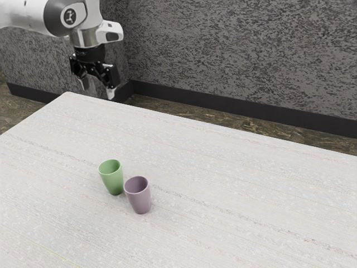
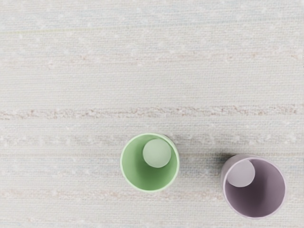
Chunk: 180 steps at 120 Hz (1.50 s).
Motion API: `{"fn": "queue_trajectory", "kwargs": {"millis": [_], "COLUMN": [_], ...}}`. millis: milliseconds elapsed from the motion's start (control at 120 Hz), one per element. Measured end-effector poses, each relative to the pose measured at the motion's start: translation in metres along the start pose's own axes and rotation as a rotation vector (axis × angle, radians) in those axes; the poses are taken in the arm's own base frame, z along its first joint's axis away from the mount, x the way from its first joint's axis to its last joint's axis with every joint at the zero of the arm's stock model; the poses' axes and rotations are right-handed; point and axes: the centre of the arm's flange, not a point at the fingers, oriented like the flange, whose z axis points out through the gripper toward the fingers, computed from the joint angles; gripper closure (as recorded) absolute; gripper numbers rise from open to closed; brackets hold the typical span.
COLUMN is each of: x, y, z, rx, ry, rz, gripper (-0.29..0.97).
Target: Place the left cup onto the right cup
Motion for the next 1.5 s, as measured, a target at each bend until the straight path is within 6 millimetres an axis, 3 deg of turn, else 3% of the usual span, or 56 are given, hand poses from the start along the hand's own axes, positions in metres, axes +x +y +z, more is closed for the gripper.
{"fn": "queue_trajectory", "kwargs": {"millis": [200, 367, 833, 1500], "x": [-0.004, -0.001, 0.006, 0.0], "y": [0.001, 0.001, 0.008, 0.018], "z": [0.001, 0.012, 0.063, 0.129], "rx": [0.003, 0.001, -0.006, -0.011], "ry": [-0.023, -0.041, -0.056, -0.067], "rz": [-0.008, -0.013, -0.024, -0.05], "gripper": [0.0, 0.0, 0.0, 0.0]}}
